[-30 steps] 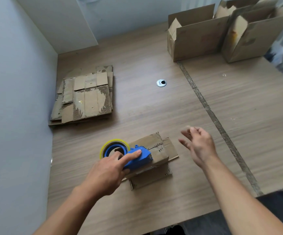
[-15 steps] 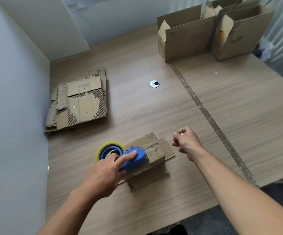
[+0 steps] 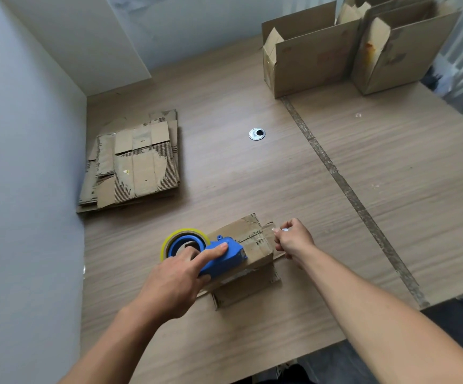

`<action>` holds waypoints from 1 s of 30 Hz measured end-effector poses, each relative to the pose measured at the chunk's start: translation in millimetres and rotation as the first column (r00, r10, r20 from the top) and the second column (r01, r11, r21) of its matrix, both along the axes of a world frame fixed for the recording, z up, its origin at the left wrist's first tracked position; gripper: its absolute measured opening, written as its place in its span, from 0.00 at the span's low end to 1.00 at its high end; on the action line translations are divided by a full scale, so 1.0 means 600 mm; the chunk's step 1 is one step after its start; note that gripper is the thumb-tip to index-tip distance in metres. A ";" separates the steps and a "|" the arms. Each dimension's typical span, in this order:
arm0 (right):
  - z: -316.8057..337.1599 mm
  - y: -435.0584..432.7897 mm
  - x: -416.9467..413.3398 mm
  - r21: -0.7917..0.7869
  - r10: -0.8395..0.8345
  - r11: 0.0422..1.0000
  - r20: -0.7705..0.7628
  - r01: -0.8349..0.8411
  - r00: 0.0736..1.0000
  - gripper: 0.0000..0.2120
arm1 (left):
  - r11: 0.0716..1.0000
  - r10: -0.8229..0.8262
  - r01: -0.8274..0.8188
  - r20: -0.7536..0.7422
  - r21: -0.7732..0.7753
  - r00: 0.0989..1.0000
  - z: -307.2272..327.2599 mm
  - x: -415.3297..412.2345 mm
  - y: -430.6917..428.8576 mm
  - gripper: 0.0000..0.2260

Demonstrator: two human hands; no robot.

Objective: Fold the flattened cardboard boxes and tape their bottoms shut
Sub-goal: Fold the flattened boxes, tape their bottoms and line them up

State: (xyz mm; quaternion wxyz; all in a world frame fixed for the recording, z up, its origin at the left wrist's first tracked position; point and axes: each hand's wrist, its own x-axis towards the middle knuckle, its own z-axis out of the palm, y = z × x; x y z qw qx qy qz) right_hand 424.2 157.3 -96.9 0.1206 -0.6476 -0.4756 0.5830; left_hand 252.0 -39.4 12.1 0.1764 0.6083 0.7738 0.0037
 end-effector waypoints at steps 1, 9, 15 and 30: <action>-0.008 -0.006 -0.005 0.002 0.025 1.000 0.013 -0.025 1.000 0.11 | 1.000 0.004 -0.004 -0.005 0.001 1.000 0.000 0.000 -0.001 0.35; -0.005 -0.009 -0.014 -0.032 0.216 0.976 0.079 -0.214 0.973 0.34 | 1.000 0.002 -0.002 -0.039 0.001 0.999 -0.002 -0.001 -0.003 0.31; 0.037 0.005 -0.005 0.317 0.442 0.810 0.222 -0.493 0.869 0.13 | 1.000 -0.002 0.003 -0.043 0.009 0.999 -0.001 -0.003 -0.001 0.32; 0.042 0.002 0.018 0.492 0.798 0.460 0.134 -0.739 0.587 0.39 | 0.998 0.023 -0.025 0.030 0.060 0.999 -0.002 -0.004 -0.002 0.33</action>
